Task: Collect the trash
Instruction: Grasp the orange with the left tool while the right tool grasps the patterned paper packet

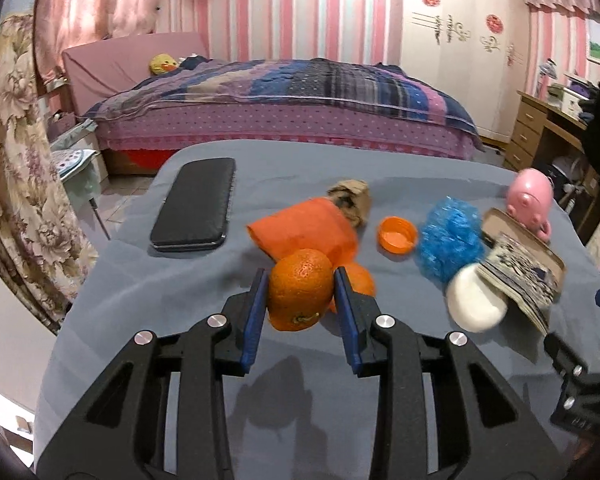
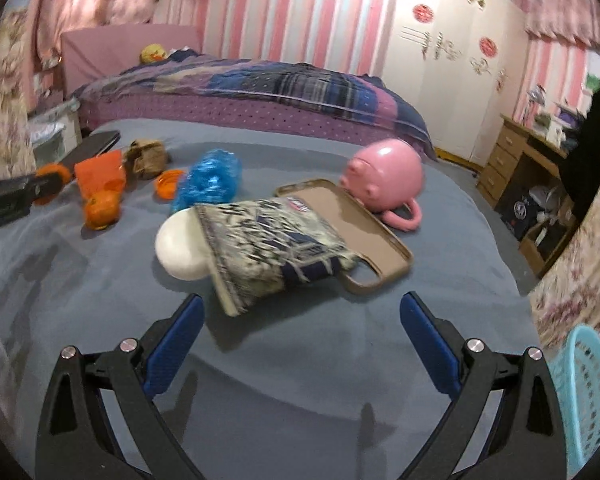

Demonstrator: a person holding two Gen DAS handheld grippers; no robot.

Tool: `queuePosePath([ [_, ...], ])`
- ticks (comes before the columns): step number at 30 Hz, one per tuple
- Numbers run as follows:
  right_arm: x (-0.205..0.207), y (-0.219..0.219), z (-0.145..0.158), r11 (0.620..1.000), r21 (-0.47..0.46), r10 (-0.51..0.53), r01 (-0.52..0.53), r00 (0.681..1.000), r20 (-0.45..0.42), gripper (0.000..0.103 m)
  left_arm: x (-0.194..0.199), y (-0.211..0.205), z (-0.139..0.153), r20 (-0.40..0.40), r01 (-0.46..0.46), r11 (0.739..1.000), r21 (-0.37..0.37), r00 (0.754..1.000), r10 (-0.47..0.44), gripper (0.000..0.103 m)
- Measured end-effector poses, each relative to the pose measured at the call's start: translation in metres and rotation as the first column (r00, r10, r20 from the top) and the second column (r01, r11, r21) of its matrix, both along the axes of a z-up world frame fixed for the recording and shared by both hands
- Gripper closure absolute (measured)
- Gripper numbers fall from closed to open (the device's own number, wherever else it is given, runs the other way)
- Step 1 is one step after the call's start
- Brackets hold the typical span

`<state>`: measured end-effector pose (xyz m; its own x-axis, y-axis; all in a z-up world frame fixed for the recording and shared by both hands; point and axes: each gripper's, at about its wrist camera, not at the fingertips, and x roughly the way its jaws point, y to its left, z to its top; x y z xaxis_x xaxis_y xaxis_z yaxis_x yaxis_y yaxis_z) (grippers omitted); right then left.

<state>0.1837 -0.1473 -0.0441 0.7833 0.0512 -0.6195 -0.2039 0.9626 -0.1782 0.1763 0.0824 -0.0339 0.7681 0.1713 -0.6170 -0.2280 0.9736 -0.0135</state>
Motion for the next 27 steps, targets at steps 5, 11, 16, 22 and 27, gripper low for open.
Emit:
queuePosePath([
  [5,0.009,0.024,-0.007,0.998,-0.059,0.03,-0.032,0.999,-0.031,0.008,-0.002,0.01,0.005,0.026,-0.03,1.0,0.007,0.999,0.03,0.071],
  [11,0.026,0.043,-0.016,0.989,-0.133,0.052,-0.062,0.995,-0.08,0.022,-0.003,0.019,0.006,0.038,-0.037,0.999,-0.024,0.999,0.038,0.071],
  [16,0.031,0.04,-0.012,0.989,-0.128,0.062,-0.073,0.994,-0.09,0.054,-0.003,0.022,0.005,0.035,-0.042,0.998,-0.041,0.998,0.044,0.071],
  [22,0.029,0.02,0.005,0.995,-0.074,0.058,-0.062,0.997,-0.06,0.075,-0.004,0.019,0.007,0.042,-0.042,0.998,-0.052,0.998,0.045,0.071],
  [27,0.022,0.001,0.025,0.998,-0.038,0.053,-0.054,0.999,-0.009,0.084,-0.004,0.012,0.008,0.048,-0.036,0.999,-0.041,0.998,0.038,0.071],
])
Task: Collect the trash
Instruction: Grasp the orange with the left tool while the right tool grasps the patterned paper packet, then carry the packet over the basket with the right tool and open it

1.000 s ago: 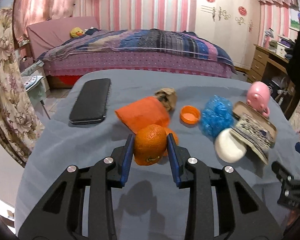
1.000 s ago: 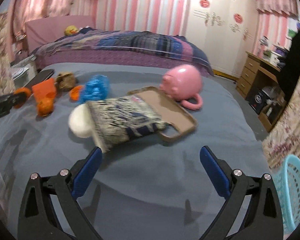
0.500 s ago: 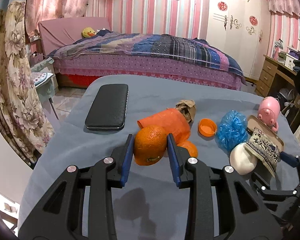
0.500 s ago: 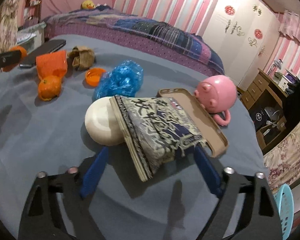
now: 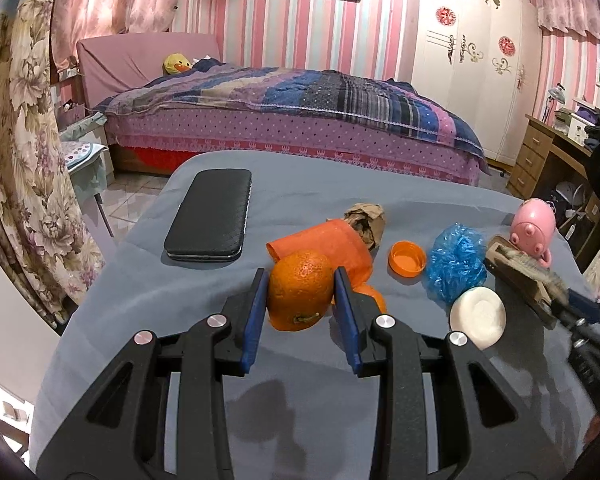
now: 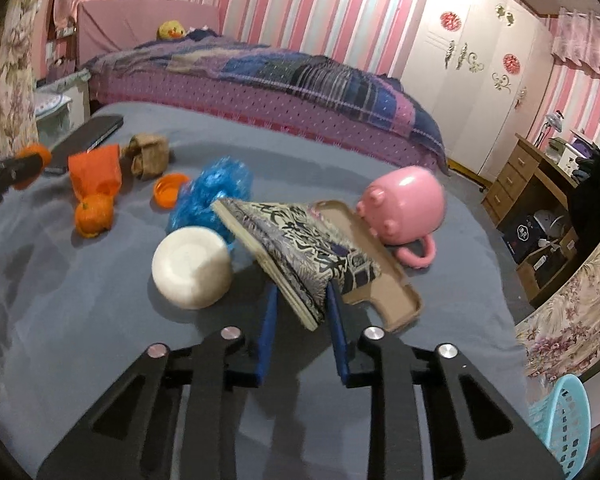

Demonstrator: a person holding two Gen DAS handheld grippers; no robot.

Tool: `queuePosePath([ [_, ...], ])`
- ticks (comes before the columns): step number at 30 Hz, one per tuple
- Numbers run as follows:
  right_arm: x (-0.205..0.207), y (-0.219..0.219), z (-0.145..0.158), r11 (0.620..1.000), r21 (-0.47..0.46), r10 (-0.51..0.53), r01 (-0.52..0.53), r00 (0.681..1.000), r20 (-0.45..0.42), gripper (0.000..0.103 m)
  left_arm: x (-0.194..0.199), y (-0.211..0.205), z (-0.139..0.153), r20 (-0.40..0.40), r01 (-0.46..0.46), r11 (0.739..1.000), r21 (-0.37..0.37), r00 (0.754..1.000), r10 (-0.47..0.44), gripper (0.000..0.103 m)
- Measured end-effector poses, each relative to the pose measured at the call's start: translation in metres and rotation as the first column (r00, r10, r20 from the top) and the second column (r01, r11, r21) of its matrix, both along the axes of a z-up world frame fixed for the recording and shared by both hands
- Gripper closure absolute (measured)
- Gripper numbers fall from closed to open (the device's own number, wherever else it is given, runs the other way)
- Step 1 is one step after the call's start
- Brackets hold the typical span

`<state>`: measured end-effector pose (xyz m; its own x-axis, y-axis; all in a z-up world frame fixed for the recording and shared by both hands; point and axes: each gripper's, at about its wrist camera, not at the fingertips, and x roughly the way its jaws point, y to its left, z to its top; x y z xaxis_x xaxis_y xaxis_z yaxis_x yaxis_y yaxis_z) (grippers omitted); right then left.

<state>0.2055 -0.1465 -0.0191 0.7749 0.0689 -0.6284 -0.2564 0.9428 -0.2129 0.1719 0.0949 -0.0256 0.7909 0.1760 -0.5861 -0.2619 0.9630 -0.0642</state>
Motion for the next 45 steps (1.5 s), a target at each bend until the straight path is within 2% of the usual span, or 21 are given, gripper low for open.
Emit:
queuePosePath([
  [2,-0.002,-0.008,0.007,1.0,0.015,0.009,-0.01,1.0,0.024,0.085,0.0,-0.001,0.001,0.001,0.001,1.0,-0.001,1.0,-0.001,0.071],
  [3,-0.004,-0.012,0.01,1.0,0.016,0.011,-0.011,0.999,0.035,0.091,0.0,-0.001,0.001,0.002,0.002,1.0,-0.001,1.0,-0.002,0.071],
  [11,-0.021,-0.051,0.03,0.995,0.1,-0.011,0.004,0.997,0.07,0.092,0.001,-0.009,0.002,0.003,0.013,1.0,0.003,1.0,-0.013,0.071],
  [18,-0.039,-0.079,0.032,0.99,0.14,-0.038,0.027,0.996,0.077,0.092,0.001,-0.022,0.002,-0.004,0.032,0.999,0.015,0.999,-0.032,0.071],
  [29,-0.063,-0.131,0.033,0.974,0.203,-0.118,0.102,0.991,0.066,0.092,-0.007,-0.059,0.004,0.008,0.123,0.991,0.042,0.992,-0.124,0.071],
  [36,-0.081,-0.17,0.032,0.961,0.231,-0.169,0.149,0.983,0.07,0.092,-0.023,-0.101,0.011,0.034,0.228,0.973,0.04,0.973,-0.229,0.071],
  [42,-0.099,-0.221,0.039,0.938,0.257,-0.263,0.233,0.961,0.088,0.092,-0.026,-0.15,0.025,0.066,0.33,0.943,0.039,0.941,-0.332,0.071],
  [45,-0.107,-0.247,0.042,0.923,0.266,-0.31,0.277,0.946,0.091,0.092,-0.026,-0.182,0.029,0.074,0.377,0.923,0.07,0.921,-0.382,0.071],
])
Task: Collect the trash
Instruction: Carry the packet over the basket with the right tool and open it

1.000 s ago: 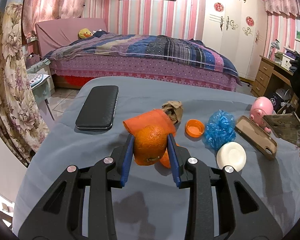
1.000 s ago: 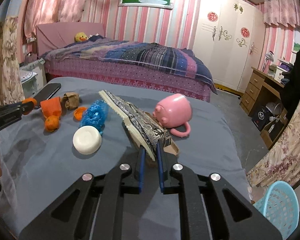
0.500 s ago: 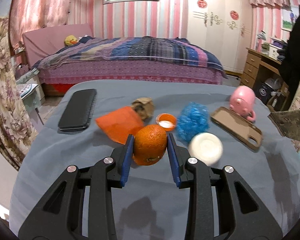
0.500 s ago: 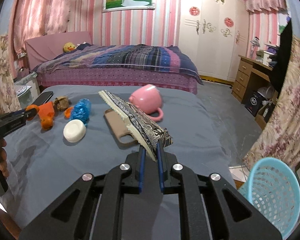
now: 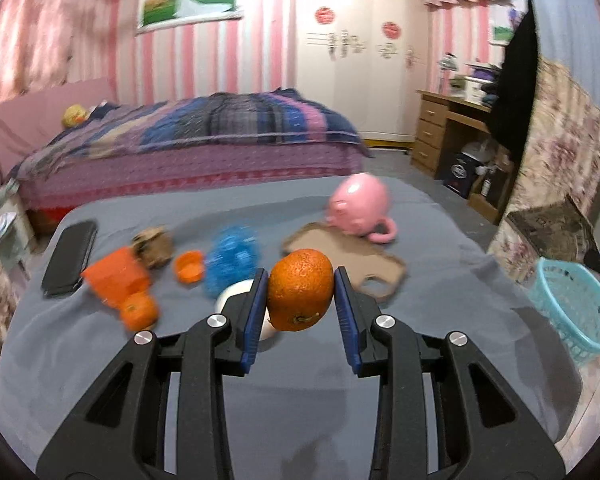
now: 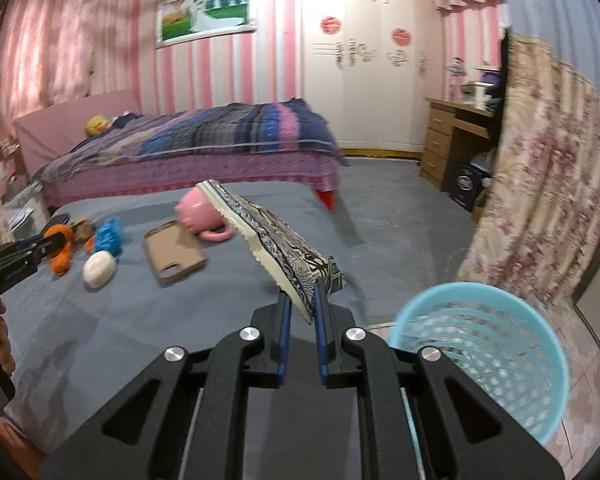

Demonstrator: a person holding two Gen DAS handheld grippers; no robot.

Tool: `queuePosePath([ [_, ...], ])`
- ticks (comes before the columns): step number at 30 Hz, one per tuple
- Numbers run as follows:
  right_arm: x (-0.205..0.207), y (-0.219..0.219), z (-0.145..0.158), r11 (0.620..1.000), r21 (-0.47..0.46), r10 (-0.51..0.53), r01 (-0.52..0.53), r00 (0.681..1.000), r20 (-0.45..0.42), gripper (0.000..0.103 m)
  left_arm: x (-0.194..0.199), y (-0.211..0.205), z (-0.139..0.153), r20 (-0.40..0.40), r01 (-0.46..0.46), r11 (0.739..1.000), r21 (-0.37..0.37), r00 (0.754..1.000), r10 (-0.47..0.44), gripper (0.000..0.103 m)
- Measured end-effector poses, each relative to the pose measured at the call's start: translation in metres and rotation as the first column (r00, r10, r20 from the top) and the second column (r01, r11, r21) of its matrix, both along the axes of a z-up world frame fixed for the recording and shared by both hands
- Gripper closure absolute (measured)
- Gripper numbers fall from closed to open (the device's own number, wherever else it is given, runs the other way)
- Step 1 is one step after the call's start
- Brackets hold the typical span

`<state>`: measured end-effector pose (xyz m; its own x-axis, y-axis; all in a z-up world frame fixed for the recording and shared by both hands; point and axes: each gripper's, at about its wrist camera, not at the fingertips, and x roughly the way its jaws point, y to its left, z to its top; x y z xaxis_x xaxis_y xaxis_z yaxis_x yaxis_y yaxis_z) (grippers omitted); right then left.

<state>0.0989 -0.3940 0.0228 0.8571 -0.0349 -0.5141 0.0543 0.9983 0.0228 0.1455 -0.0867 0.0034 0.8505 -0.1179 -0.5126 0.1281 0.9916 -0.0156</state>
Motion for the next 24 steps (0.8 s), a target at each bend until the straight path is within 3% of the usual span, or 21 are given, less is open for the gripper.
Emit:
queuePosePath([
  [9,-0.031,-0.08,-0.006,0.989,0.01,-0.148,0.149,0.989,-0.008,0.092,0.003,-0.106,0.01,0.013,0.192,0.981,-0.014,0.981,-0.192,0.071],
  [24,-0.067,-0.161,-0.037,0.952,0.048,-0.301,0.304,0.952,-0.052,0.092,-0.016,-0.244,-0.015,-0.051,0.427,0.904,-0.012,0.903,-0.427,0.071],
])
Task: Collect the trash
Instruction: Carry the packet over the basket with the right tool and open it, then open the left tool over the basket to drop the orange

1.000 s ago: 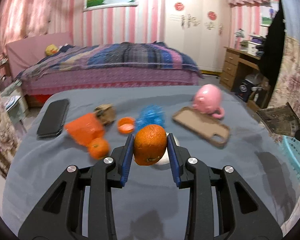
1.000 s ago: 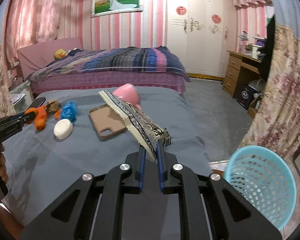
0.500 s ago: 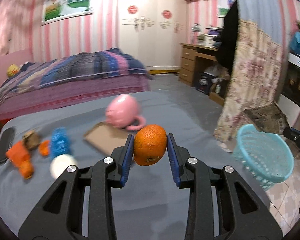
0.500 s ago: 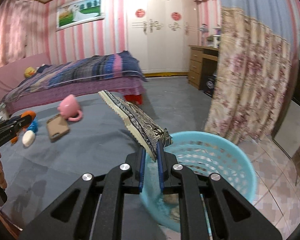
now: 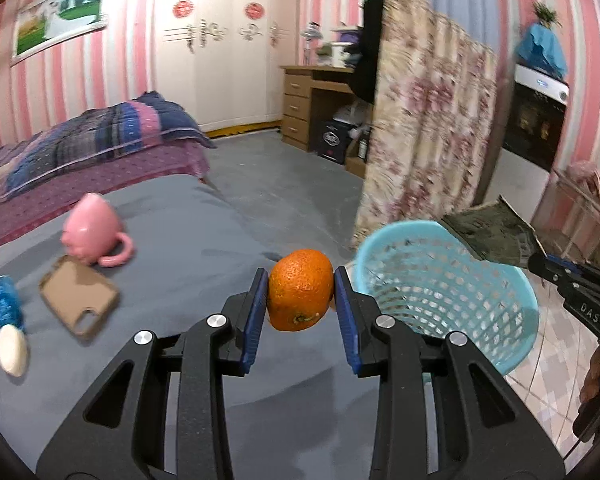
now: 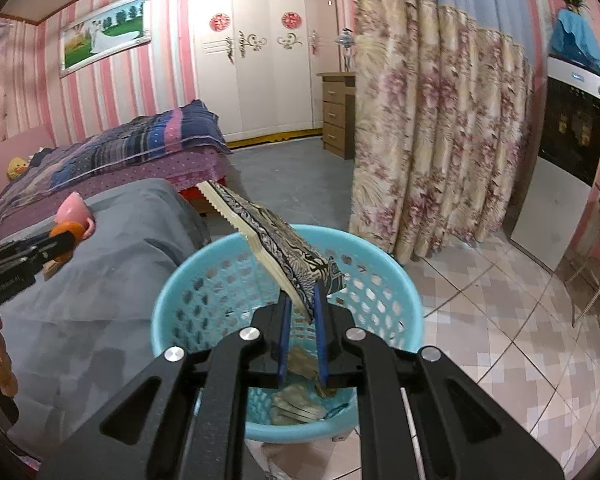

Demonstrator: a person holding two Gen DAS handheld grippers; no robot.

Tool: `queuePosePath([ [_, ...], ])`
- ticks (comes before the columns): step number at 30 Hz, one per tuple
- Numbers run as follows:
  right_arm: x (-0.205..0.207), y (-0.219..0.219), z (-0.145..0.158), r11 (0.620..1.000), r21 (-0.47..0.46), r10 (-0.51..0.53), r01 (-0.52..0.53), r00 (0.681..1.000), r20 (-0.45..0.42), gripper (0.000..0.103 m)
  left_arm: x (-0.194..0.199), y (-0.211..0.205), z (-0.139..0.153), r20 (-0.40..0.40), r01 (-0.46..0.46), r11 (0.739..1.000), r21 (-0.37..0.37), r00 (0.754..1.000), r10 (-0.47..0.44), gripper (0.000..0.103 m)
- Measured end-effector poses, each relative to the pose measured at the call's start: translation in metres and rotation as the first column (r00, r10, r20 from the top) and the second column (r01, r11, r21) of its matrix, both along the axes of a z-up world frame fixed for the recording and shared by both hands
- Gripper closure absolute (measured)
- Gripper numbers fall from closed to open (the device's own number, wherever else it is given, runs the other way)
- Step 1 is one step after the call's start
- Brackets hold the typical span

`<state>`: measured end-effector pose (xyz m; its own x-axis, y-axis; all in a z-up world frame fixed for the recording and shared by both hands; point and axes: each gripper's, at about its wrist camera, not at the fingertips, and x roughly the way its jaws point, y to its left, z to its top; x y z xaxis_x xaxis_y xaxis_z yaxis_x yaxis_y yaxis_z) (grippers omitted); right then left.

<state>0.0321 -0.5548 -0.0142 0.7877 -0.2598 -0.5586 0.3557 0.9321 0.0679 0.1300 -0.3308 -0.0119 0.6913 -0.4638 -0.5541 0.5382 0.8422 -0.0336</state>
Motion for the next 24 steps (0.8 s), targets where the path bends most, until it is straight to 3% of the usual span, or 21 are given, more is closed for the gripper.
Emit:
queuePosePath([
  [8,-0.008,-0.02,-0.012,0.999,0.026,-0.036,0.036,0.999,-0.014,0.092,0.003,-0.055,-0.015,-0.019,0.096,0.995,0.042,0.995,-0.095,0.071],
  [14,-0.011,-0.029,-0.02,0.998,0.044,-0.054,0.055,0.998,-0.018,0.092,0.017,-0.087,-0.012,-0.038,0.133,0.991,0.028,0.991,-0.132,0.068],
  [18,-0.012,-0.03,-0.022,0.997,0.047,-0.059,0.06,0.998,-0.018,0.092,0.023,-0.101,-0.008,-0.024,0.135,0.99,0.033,0.991,-0.134,0.039],
  [24,-0.012,-0.03,-0.024,0.997,0.053,-0.063,0.064,0.998,-0.02,0.092,0.033,-0.091,0.003,0.045,0.061,0.997,0.049,0.997,-0.063,0.014],
])
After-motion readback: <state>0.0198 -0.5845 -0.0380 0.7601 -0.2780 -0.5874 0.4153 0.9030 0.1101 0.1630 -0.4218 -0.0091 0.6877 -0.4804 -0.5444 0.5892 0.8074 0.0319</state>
